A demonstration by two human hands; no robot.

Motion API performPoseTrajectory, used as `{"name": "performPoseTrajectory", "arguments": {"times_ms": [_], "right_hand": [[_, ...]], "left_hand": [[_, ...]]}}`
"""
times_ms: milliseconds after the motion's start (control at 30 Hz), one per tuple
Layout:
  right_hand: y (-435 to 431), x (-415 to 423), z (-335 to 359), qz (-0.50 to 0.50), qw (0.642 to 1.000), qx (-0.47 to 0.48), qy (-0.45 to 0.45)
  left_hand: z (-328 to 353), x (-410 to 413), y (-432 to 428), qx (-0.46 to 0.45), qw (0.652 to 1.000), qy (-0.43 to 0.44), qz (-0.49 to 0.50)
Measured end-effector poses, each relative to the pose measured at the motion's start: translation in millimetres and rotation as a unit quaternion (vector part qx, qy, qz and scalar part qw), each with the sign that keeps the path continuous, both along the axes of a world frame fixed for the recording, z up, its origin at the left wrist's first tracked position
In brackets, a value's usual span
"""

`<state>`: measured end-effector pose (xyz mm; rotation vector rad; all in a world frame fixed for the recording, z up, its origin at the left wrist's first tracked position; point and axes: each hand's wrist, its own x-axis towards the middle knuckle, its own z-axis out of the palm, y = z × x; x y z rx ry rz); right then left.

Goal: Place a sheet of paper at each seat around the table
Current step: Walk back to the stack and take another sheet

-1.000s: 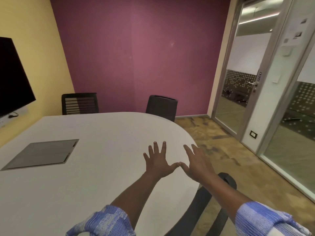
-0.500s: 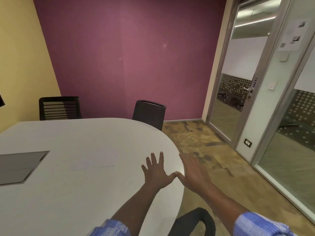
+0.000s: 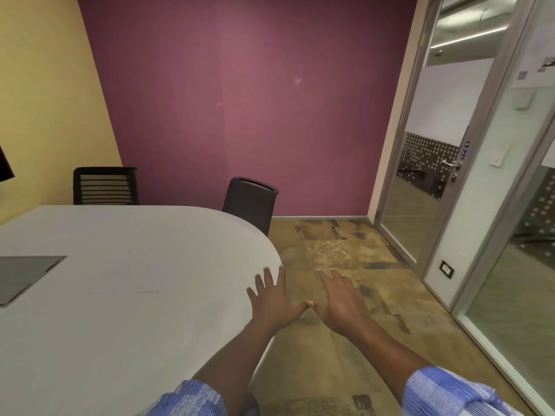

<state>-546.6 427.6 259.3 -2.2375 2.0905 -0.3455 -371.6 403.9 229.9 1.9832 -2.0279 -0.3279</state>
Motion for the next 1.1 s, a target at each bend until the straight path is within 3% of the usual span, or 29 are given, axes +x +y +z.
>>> {"name": "performPoseTrajectory", "arguments": {"times_ms": [500, 833, 1100], "right_hand": [[-141, -124, 10, 0.06, 0.998, -0.016, 0.008], [-325, -131, -8, 0.13, 0.99, 0.015, 0.044], [-447, -92, -23, 0.191, 0.979, 0.065, 0.016]], "left_hand": [[-19, -112, -123, 0.011, 0.998, 0.021, 0.061], [-50, -117, -292, 0.036, 0.99, 0.029, 0.13], [-55, -83, -374, 0.048, 0.979, 0.012, 0.2]]}}
